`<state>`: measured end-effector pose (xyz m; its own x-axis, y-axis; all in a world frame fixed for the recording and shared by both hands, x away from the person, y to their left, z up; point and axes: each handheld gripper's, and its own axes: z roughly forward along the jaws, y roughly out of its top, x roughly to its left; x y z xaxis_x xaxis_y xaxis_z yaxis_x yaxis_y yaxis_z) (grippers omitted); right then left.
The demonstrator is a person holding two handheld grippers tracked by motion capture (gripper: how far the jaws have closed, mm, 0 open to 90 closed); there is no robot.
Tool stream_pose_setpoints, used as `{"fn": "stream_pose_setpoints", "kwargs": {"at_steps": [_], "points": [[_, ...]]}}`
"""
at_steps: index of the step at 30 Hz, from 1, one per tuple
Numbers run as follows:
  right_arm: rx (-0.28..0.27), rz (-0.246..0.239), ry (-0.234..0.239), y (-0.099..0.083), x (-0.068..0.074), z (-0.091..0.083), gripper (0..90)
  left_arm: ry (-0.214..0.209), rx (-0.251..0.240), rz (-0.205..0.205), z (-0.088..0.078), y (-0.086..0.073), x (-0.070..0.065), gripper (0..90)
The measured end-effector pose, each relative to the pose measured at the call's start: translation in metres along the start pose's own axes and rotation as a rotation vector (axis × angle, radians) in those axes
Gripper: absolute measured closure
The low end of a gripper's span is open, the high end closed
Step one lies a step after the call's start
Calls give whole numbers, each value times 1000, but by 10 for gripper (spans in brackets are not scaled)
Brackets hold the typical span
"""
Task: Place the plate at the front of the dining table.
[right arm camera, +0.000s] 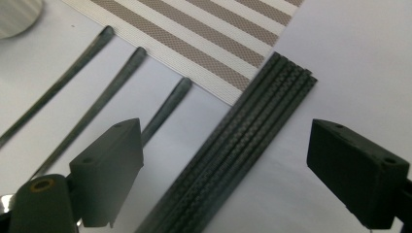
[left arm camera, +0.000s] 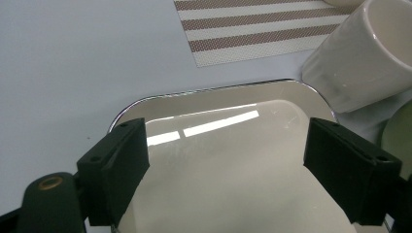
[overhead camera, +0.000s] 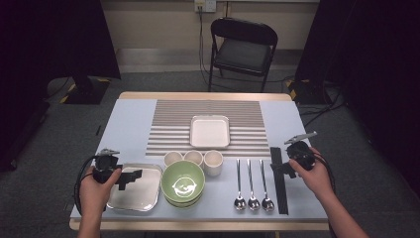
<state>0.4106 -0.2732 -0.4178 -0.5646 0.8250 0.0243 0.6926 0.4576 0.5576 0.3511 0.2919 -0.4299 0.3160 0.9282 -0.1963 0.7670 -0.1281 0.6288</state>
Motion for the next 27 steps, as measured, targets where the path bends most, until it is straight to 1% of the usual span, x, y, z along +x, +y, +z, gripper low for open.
{"fn": "stream_pose_setpoints", "kwargs": {"at_steps": [2,5,7,10,11,13,14,15,16,19,21,25,27], "points": [[1,-15,3,4,4,0,127,1,6,-2,1,-1,0,158],[8,-36,13,10,9,0,127,-11,10,1,2,-1,-1,158],[9,-40,21,14,12,1,127,-12,11,2,3,-1,-1,158],[26,-47,38,20,17,2,128,-15,7,2,3,-2,-1,158],[23,-57,39,21,18,3,128,-8,6,9,2,-2,-1,158],[34,-65,41,26,22,3,128,-6,2,7,2,-2,-1,158],[30,-68,45,27,23,4,128,-11,2,5,3,-2,-1,158],[39,-71,52,29,25,4,128,-11,5,6,3,-2,-1,158],[38,-76,55,31,27,5,128,-9,5,5,3,-2,-2,158],[47,-91,56,36,32,6,128,-11,8,6,4,-3,-2,158],[54,-101,65,40,36,7,128,-19,8,11,4,-3,-2,158],[62,-128,79,48,43,11,128,-15,10,4,5,-4,-2,158],[63,-131,83,51,46,12,128,-14,10,6,5,-4,-2,158]]}}
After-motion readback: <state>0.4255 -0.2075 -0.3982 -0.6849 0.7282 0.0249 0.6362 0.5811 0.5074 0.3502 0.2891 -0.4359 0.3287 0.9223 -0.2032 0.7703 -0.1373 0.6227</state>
